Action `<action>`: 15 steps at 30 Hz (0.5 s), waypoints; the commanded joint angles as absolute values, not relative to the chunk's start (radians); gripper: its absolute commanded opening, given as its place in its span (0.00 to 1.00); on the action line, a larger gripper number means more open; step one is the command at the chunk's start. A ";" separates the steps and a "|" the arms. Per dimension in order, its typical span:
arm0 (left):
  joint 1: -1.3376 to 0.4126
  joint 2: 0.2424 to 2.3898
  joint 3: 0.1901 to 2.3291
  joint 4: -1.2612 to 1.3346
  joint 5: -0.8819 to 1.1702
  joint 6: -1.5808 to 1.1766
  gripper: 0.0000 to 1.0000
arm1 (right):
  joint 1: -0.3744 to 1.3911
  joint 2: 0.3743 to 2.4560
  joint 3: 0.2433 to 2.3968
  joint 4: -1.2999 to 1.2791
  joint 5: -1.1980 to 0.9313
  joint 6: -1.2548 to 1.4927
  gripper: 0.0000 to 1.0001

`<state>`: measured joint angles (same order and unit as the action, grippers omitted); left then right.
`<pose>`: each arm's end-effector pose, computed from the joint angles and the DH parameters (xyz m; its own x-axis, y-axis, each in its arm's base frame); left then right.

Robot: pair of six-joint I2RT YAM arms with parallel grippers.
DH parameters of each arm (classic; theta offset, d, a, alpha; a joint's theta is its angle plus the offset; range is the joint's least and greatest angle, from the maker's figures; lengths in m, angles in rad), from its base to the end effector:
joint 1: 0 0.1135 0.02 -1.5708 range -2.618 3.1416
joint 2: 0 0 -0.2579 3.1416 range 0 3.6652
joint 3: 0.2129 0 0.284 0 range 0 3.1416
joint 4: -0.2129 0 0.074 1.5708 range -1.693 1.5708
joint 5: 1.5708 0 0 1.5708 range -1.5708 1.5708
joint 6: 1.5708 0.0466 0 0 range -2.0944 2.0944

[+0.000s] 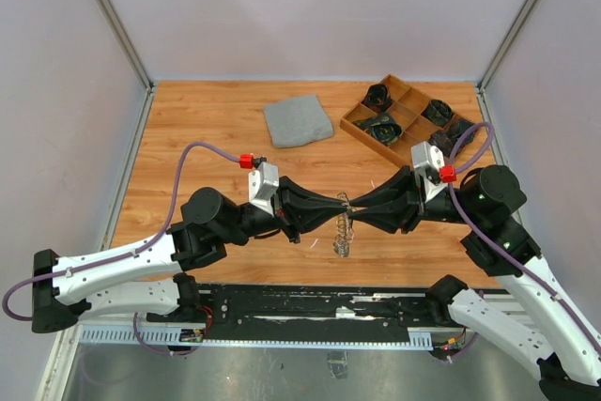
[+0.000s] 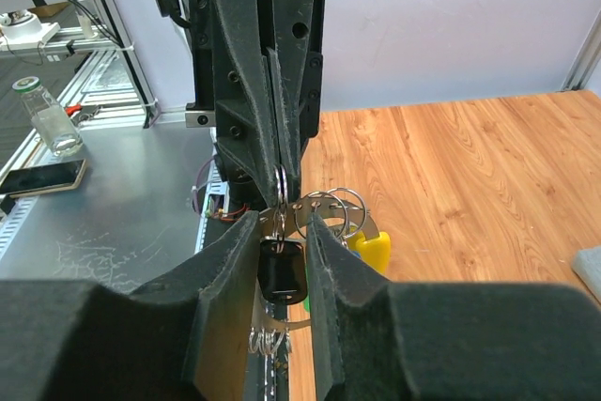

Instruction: Put the keys on the keyring

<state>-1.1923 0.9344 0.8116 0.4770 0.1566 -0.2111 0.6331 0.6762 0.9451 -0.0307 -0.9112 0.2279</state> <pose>0.0901 -0.2463 0.3881 -0.0783 -0.3631 -0.9284 0.9772 0.1565 -0.1436 0.1154 0.1304 0.4307 -0.0365 0.1450 -0.9888 -0.9993 0.0071 0.0379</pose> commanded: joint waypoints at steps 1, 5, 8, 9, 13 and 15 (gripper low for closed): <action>-1.187 0.931 0.853 0.537 0.171 -0.212 0.01 | 0.650 0.680 0.948 -0.017 -0.913 0.213 0.26; -1.187 0.937 0.854 0.537 0.179 -0.212 0.01 | 0.654 0.687 0.946 0.003 -0.919 0.227 0.23; -1.187 0.940 0.856 0.537 0.185 -0.212 0.01 | 0.658 0.689 0.945 0.009 -0.920 0.229 0.22; -1.187 0.940 0.856 0.538 0.187 -0.212 0.01 | 0.659 0.689 0.945 0.009 -0.919 0.229 0.21; -1.187 0.945 0.860 0.535 0.194 -0.212 0.01 | 0.659 0.690 0.945 0.011 -0.918 0.229 0.17; -1.187 0.946 0.859 0.536 0.197 -0.212 0.00 | 0.661 0.692 0.944 0.012 -0.918 0.228 0.14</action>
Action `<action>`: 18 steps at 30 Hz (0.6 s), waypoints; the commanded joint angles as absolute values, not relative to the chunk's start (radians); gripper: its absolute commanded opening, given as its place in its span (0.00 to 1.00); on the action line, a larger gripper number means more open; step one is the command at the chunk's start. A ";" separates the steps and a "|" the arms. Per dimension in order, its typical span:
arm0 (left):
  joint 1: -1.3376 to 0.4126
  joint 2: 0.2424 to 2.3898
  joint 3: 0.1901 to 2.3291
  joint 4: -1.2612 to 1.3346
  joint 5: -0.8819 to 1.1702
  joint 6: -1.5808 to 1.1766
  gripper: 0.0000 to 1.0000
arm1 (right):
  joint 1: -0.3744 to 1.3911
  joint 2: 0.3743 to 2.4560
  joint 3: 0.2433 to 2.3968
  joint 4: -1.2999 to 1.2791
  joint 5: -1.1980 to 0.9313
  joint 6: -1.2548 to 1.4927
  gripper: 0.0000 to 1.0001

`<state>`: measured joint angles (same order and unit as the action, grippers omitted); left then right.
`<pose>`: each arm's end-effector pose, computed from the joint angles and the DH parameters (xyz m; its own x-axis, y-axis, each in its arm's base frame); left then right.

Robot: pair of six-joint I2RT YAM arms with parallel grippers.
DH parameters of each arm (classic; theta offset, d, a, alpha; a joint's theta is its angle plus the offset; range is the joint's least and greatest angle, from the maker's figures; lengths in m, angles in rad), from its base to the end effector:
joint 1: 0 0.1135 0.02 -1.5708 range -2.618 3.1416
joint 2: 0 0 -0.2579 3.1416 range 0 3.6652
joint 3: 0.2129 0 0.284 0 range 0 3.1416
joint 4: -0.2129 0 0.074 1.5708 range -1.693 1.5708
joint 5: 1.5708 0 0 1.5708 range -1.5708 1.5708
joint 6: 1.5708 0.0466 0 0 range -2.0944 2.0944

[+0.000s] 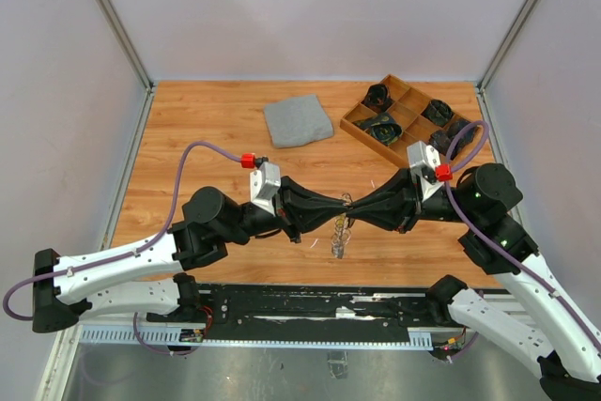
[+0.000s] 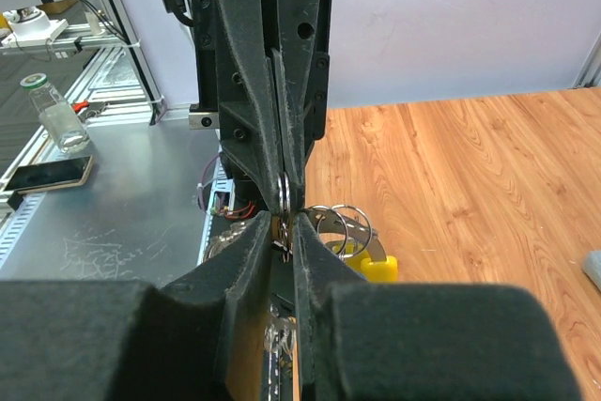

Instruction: Put the keys on the keyring

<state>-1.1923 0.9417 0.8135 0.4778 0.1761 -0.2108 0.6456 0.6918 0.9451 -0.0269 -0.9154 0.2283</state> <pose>0.0899 -0.2482 0.3871 -0.0804 -0.3554 -0.9313 0.9806 0.1396 -0.1379 0.1174 0.1347 0.4287 -0.0480 0.1365 -0.9895 -0.9988 -0.0092 0.0472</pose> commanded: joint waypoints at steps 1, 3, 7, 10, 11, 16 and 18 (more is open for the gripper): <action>-1.187 0.948 0.859 0.537 0.199 -0.212 0.00 | 0.661 0.693 0.943 0.012 -0.919 0.228 0.13; -1.187 0.948 0.859 0.538 0.202 -0.212 0.00 | 0.661 0.693 0.944 0.012 -0.918 0.229 0.08; -1.188 0.944 0.856 0.540 0.206 -0.216 0.01 | 0.661 0.693 0.952 -0.007 -0.920 0.214 0.01; -1.188 0.941 0.854 0.539 0.212 -0.220 0.00 | 0.661 0.691 0.968 -0.050 -0.920 0.181 0.01; -1.187 0.940 0.854 0.540 0.215 -0.222 0.01 | 0.661 0.692 0.976 -0.069 -0.919 0.167 0.01; -1.188 0.943 0.864 0.523 0.248 -0.220 0.14 | 0.661 0.699 1.052 -0.225 -0.900 0.066 0.01; -1.188 0.945 0.877 0.496 0.262 -0.207 0.25 | 0.660 0.716 1.108 -0.335 -0.885 0.004 0.01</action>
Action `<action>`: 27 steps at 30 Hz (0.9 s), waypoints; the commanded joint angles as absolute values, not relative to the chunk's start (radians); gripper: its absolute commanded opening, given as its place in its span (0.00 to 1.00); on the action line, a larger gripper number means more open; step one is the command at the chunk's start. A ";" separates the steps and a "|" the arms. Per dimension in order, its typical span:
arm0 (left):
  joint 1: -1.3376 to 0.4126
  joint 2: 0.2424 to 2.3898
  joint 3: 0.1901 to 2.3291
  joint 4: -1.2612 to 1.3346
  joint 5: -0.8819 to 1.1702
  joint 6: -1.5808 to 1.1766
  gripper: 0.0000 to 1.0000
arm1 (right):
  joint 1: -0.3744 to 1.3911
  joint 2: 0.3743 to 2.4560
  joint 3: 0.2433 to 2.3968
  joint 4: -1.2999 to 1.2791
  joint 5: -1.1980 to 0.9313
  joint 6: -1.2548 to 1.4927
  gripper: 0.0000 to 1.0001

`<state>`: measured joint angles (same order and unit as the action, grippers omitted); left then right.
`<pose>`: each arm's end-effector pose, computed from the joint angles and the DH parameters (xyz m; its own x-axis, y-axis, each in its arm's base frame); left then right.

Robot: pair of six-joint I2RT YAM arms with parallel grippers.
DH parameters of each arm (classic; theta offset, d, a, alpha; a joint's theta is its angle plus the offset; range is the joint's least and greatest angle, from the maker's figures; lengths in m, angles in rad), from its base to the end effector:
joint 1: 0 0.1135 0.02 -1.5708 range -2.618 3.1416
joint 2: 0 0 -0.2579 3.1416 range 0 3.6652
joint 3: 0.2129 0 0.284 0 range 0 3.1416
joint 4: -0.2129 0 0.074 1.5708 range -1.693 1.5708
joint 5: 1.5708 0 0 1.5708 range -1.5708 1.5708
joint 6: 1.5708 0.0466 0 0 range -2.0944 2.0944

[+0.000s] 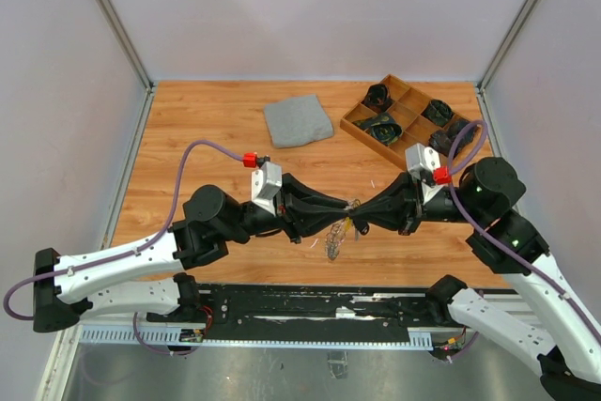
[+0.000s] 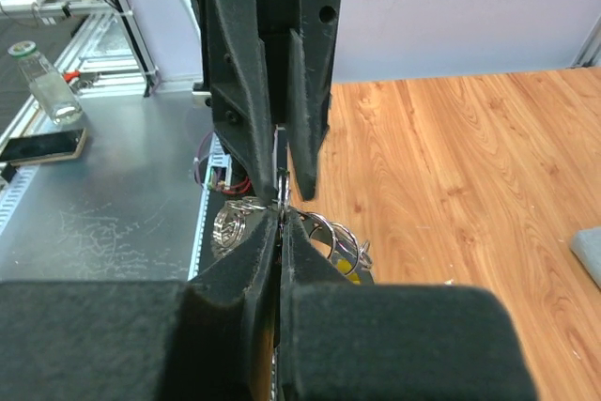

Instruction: Put the keys on the keyring

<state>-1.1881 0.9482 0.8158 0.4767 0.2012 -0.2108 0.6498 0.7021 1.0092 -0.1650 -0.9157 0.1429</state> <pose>0.0904 -0.2496 0.3862 -0.0816 -0.3462 -0.9346 0.9839 0.1216 -0.1310 0.1137 0.1328 0.4357 -0.0299 0.0863 -0.9958 -0.9996 -0.0022 0.0298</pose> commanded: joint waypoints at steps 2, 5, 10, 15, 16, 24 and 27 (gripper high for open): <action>-1.187 0.945 0.892 0.461 0.271 -0.192 0.33 | 0.661 0.742 1.176 -0.471 -0.868 -0.064 0.01; -1.187 0.939 0.920 0.384 0.262 -0.152 0.38 | 0.661 0.787 1.282 -0.693 -0.830 -0.153 0.01; -1.187 0.943 0.972 0.234 0.212 -0.070 0.40 | 0.660 0.878 1.445 -0.985 -0.747 -0.248 0.01; -1.187 0.968 1.007 0.134 0.179 -0.010 0.41 | 0.662 0.961 1.590 -1.194 -0.673 -0.276 0.01; -1.187 0.976 1.013 0.118 0.178 -0.001 0.41 | 0.664 0.982 1.615 -1.234 -0.666 -0.281 0.01; -1.189 1.056 1.070 0.045 0.230 0.034 0.44 | 0.756 1.085 1.747 -1.393 -0.547 -0.260 0.01; -1.189 1.072 1.079 0.045 0.257 0.037 0.45 | 0.779 1.104 1.763 -1.410 -0.532 -0.255 0.00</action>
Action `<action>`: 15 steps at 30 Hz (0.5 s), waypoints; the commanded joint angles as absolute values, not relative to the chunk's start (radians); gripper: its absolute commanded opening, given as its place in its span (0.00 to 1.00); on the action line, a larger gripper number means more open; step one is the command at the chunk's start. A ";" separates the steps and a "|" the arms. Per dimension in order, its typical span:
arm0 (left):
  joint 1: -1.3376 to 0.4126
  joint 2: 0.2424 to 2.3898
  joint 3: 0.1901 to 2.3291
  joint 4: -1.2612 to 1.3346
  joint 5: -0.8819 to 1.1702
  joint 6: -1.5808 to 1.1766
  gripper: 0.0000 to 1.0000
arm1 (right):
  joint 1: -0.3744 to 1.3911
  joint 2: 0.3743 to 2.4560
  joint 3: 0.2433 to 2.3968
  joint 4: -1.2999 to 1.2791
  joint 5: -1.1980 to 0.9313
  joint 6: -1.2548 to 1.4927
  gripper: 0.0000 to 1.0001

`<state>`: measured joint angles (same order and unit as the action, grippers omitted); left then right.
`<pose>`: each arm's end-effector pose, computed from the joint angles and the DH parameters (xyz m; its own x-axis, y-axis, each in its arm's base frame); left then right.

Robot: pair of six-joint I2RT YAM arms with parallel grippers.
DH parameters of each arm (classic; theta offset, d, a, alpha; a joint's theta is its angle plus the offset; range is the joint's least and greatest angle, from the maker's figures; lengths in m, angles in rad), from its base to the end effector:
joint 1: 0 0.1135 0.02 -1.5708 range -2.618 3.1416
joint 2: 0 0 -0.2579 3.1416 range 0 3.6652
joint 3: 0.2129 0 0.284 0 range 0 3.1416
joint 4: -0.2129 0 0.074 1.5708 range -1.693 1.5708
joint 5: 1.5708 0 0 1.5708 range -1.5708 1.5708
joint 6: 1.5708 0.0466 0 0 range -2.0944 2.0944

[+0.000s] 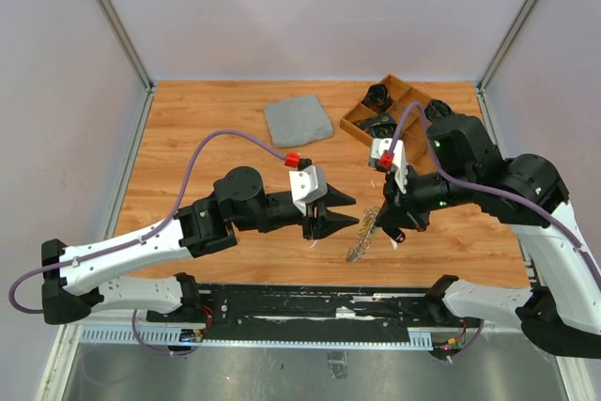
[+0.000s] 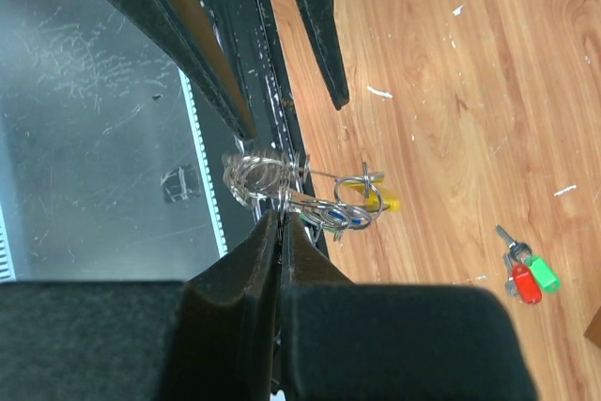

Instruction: Put the keys on the keyring

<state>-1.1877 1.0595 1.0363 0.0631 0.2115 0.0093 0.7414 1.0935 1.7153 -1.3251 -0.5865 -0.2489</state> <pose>0.1001 -0.2747 0.3967 0.0241 -0.0354 -0.9991 0.9851 0.1712 0.0177 0.1140 0.1394 0.4801 -0.2470 -0.5044 -0.8274 -0.9644 0.2115 0.1590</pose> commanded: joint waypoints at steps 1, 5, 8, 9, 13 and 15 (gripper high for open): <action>-1.189 1.076 1.081 0.043 0.260 0.039 0.45 | 0.784 1.109 1.767 -1.414 -0.531 -0.256 0.01; -1.189 1.089 1.090 0.036 0.265 0.049 0.48 | 0.804 1.121 1.776 -1.425 -0.522 -0.257 0.01; -1.189 1.097 1.099 0.041 0.287 0.053 0.49 | 0.818 1.138 1.774 -1.432 -0.513 -0.254 0.01; -1.190 1.100 1.102 0.043 0.295 0.054 0.49 | 0.823 1.143 1.774 -1.432 -0.515 -0.255 0.01; -1.190 1.119 1.116 0.037 0.338 0.067 0.46 | 0.835 1.150 1.786 -1.430 -0.511 -0.258 0.01; -1.192 1.133 1.126 0.024 0.361 0.078 0.42 | 0.837 1.152 1.789 -1.429 -0.510 -0.260 0.01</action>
<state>-1.1877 1.1103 1.0843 0.0284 0.2955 0.0490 0.8204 1.1561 1.7470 -1.4166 -0.5220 -0.2489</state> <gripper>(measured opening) 0.454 0.019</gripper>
